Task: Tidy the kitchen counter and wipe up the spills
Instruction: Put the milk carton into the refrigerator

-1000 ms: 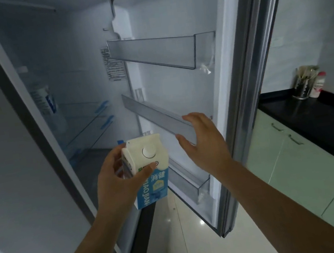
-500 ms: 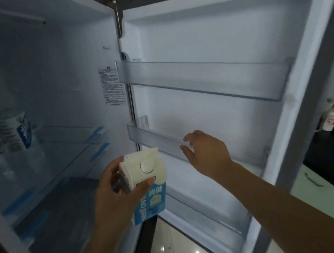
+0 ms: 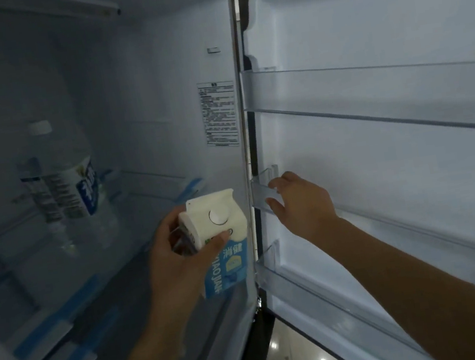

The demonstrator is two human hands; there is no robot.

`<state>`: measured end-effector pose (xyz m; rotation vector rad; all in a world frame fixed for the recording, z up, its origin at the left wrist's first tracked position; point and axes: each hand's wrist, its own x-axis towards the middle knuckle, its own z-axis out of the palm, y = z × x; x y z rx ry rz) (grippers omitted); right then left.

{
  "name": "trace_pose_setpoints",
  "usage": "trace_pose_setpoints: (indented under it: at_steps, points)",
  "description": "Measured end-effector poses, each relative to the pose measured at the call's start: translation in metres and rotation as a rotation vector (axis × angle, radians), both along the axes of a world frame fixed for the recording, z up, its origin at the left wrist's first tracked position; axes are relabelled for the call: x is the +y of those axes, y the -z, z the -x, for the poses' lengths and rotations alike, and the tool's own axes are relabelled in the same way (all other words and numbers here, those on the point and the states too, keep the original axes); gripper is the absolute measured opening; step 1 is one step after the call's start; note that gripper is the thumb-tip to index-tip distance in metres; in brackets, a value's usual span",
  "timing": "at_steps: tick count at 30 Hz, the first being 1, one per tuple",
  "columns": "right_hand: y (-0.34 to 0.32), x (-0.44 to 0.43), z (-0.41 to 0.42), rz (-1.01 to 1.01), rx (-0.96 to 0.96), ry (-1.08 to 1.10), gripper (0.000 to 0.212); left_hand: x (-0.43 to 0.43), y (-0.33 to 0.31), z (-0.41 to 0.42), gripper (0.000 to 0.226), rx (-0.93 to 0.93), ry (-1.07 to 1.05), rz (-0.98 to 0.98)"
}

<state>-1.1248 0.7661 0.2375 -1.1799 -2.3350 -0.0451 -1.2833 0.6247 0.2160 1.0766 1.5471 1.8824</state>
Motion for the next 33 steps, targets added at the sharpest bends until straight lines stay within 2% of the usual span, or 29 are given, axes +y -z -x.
trace_pose_setpoints:
  at_steps: [10, 15, 21, 27, 30, 33]
  points:
    - [-0.003, 0.051, 0.025, 0.137, 0.161, -0.087, 0.024, 0.031, -0.019, 0.025, 0.055, 0.115, -0.236, -0.014]
    - [-0.005, 0.053, 0.017, 0.127, 0.168, -0.140, 0.021, 0.050, -0.018, 0.036, 0.060, 0.164, -0.322, 0.036]
    - [-0.004, 0.051, 0.002, 0.101, 0.196, -0.183, 0.019, 0.074, -0.025, 0.045, 0.062, 0.223, -0.393, 0.008]
    - [-0.003, 0.066, -0.008, 0.139, 0.184, -0.220, 0.019, 0.096, -0.027, 0.046, 0.065, 0.244, -0.397, 0.018]
    - [-0.002, 0.071, -0.014, 0.166, 0.183, -0.252, 0.017, 0.105, -0.033, 0.049, 0.061, 0.197, -0.438, -0.013]
    - [-0.004, 0.076, -0.018, 0.214, 0.198, -0.271, 0.018, 0.118, -0.042, 0.054, 0.056, 0.238, -0.477, -0.008]
